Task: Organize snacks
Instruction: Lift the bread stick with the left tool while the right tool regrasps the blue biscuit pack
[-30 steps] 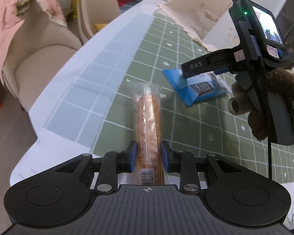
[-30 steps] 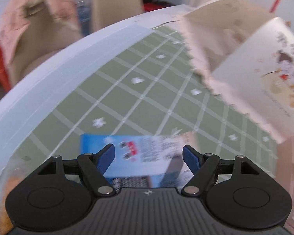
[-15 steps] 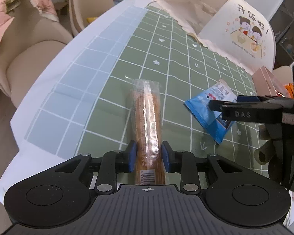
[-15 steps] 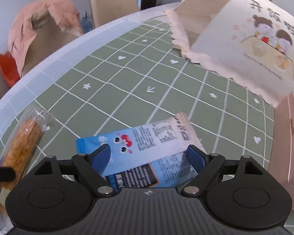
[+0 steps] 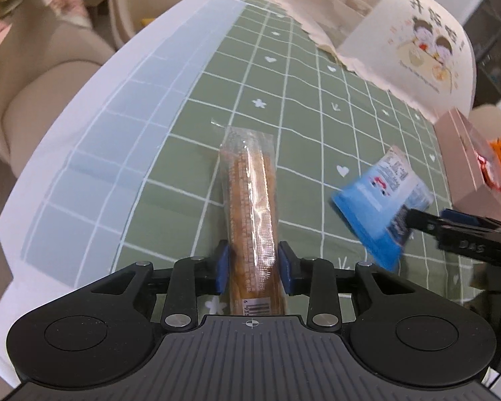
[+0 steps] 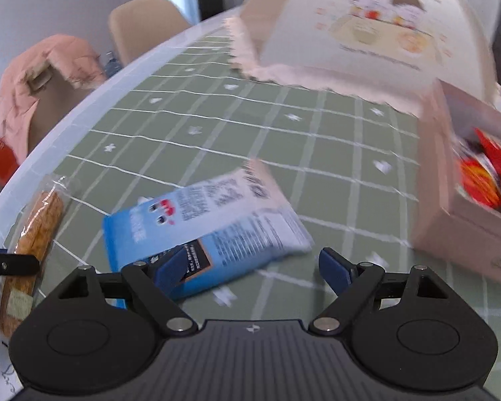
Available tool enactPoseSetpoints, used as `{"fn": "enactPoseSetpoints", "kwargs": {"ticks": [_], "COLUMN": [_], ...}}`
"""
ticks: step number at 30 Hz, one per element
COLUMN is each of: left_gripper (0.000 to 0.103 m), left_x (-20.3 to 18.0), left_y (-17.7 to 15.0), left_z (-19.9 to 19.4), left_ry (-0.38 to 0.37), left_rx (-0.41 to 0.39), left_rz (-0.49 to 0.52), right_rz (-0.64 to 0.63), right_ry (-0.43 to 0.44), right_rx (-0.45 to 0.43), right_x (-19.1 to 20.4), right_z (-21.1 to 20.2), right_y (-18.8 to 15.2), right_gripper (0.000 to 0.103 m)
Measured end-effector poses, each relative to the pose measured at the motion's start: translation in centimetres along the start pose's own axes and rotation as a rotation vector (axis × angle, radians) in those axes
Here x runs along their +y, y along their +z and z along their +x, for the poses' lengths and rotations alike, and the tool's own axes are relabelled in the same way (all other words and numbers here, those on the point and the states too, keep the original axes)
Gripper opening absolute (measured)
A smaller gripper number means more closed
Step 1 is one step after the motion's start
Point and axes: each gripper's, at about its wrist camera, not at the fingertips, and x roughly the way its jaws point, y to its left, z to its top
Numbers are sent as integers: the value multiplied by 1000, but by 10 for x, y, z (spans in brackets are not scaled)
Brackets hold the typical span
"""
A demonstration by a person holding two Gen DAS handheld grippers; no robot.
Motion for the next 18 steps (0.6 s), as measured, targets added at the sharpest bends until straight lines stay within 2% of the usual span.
{"fn": "enactPoseSetpoints", "kwargs": {"ticks": [2,4,8,12,15,18], "left_gripper": [35,36,36,36,36,36], "left_x": [-4,-7,-12,-14,-15,-14], "left_y": [1,2,5,7,8,9], "left_z": [2,3,6,9,9,10], "left_ry": [6,7,10,7,2,-9], "left_rx": [3,6,22,27,34,37], "left_rz": [30,55,99,114,132,137], "right_rz": [91,152,200,328,283,113], "right_ry": [-15,20,58,48,-44,-120], "right_rx": [-17,-15,63,119,98,93], "right_x": [-11,-16,1,24,49,75], "right_z": [-7,-8,5,23,39,55], "right_y": [-4,-5,10,30,43,48], "right_gripper": [85,85,84,85,86,91]}}
